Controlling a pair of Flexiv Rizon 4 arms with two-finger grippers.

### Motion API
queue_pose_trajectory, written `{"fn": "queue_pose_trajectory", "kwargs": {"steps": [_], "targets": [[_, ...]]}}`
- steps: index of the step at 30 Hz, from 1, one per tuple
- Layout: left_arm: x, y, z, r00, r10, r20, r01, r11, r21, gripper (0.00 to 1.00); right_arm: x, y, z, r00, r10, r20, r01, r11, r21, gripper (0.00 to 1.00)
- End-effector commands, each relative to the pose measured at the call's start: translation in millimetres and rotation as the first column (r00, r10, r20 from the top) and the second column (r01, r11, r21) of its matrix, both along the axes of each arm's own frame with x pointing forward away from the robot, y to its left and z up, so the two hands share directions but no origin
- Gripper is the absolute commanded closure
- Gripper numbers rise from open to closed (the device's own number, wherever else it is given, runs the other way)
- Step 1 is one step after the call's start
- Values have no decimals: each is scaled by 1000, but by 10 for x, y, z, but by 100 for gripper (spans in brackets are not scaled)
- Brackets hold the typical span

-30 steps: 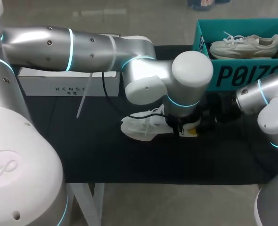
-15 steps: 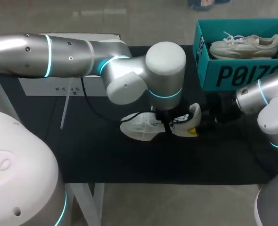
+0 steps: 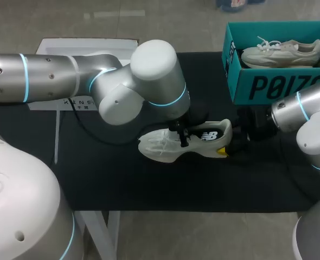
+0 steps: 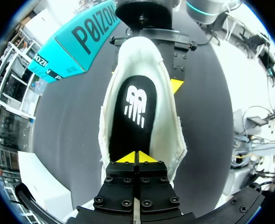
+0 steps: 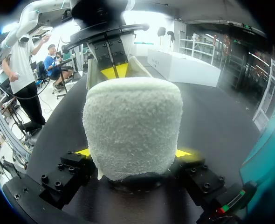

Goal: Take the shoe out of the shoebox, open the shoe tongue, remove and reinsert the insole, then place the shoe into the shoebox

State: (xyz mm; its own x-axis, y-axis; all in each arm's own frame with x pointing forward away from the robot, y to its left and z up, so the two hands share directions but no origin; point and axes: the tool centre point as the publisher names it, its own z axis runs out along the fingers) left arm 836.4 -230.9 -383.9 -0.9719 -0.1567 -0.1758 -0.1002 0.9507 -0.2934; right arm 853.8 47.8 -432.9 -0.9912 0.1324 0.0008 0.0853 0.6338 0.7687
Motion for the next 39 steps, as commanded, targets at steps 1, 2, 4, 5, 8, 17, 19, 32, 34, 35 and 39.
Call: {"fn": "queue_pose_trajectory", "kwargs": {"steps": [1, 2, 4, 5, 8, 17, 19, 32, 34, 35, 39], "targets": [[-22, 90, 93, 997, -67, 22, 70, 981, -179, 100, -12, 16, -44, 1000, -1, 0, 1, 1000, -4, 100], [-22, 74, 122, 996, -79, 27, 83, 978, -192, 100, -12, 16, -44, 1000, -1, 0, 1, 1000, -4, 100], [-24, 30, 183, 993, -110, 43, 117, 969, -216, 100, -12, 16, -44, 1000, -1, 0, 1, 1000, -4, 100], [-29, 3, 223, 991, -120, 54, 129, 966, -222, 100, -12, 16, -44, 1000, -1, 0, 1, 1000, -4, 100], [-23, -66, 319, 987, -145, 71, 157, 964, -213, 100, -12, 16, -44, 1000, -1, 0, 1, 1000, -4, 100], [18, -259, 270, 981, -190, 29, 192, 967, -166, 100, -12, 16, -44, 1000, -1, 0, 1, 1000, -4, 100], [6, -301, 268, 979, -203, 20, 203, 966, -157, 100, -12, 16, -44, 1000, -1, 0, 1, 1000, -4, 100], [-33, -361, 300, 976, -215, 20, 216, 969, -119, 100, -12, 16, -44, 1000, -1, 0, 1, 1000, -4, 100], [-33, -361, 300, 976, -215, 20, 216, 969, -119, 100, -12, 16, -44, 1000, -1, 0, 1, 1000, -4, 100], [-33, -361, 300, 976, -215, 20, 216, 969, -119, 100, -12, 16, -44, 1000, -1, 0, 1, 1000, -4, 100], [-33, -361, 300, 976, -215, 20, 216, 969, -119, 100, -12, 16, -44, 1000, -1, 0, 1, 1000, -4, 100]]}}
